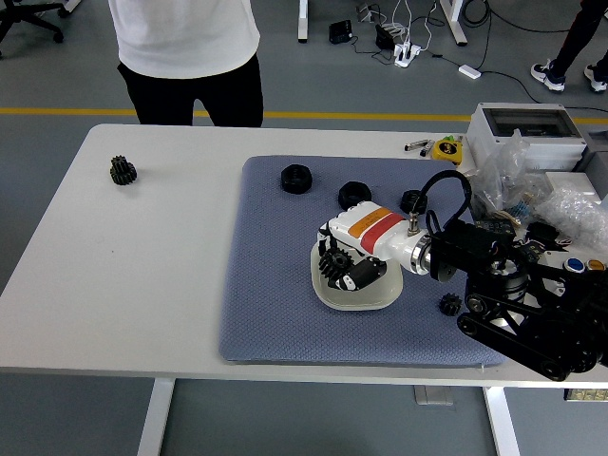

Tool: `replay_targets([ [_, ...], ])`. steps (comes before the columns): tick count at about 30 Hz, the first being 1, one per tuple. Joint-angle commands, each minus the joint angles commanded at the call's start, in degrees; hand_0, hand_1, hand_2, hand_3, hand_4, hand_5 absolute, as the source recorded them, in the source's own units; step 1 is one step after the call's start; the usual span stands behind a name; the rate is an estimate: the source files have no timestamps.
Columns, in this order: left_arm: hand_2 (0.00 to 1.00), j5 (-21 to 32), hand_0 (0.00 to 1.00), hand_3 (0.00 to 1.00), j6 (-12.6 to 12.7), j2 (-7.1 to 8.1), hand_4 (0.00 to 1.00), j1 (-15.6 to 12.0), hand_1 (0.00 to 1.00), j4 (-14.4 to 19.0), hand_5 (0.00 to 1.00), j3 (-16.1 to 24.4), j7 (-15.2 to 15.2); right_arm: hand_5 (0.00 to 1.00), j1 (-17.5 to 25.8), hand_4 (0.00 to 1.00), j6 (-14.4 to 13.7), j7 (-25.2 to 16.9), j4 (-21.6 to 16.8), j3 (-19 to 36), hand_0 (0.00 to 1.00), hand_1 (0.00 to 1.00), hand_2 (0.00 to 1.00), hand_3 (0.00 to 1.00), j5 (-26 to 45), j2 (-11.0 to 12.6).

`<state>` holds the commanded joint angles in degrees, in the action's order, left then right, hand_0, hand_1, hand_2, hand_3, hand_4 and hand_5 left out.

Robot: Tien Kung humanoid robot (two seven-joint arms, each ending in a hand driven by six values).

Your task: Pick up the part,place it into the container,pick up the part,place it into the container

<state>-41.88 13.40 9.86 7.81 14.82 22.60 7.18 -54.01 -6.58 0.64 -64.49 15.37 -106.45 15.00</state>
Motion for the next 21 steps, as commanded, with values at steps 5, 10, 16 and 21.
replay_targets([
  [5, 0.607, 0.5, 0.634, 0.554, 0.2, 0.17, 0.597, 0.1, 0.619, -0.1, 0.509, -0.2, -0.1, 0.201, -0.3, 0.739, 1.3, -0.4, 3.7, -1.2, 0.042, 0.25, 0.424, 0.491, -1.8, -1.4],
  [10, 0.606, 0.9, 0.634, 0.553, 0.4, 0.16, 0.598, 0.1, 0.621, -0.1, 0.513, -0.3, -0.2, 0.394, -0.4, 0.998, 3.2, -1.1, 4.9, -0.9, 0.089, 0.309, 0.55, 0.807, -3.6, -1.4],
  [16, 0.608, 0.9, 0.634, 0.553, 0.3, 0.09, 0.599, 0.0, 0.622, -0.1, 0.513, -0.4, -0.2, 0.45, -0.3, 0.998, 3.1, -2.3, 5.4, 0.1, 0.15, 0.353, 0.702, 0.975, -5.8, -1.1],
  [21, 0.609, 0.9, 0.634, 0.553, 0.2, 0.04, 0.597, -0.1, 0.623, 0.0, 0.511, -0.5, -0.2, 0.459, 0.2, 0.998, 2.1, -2.4, 3.9, 2.5, 0.168, 0.374, 0.744, 0.998, -6.3, 0.2],
])
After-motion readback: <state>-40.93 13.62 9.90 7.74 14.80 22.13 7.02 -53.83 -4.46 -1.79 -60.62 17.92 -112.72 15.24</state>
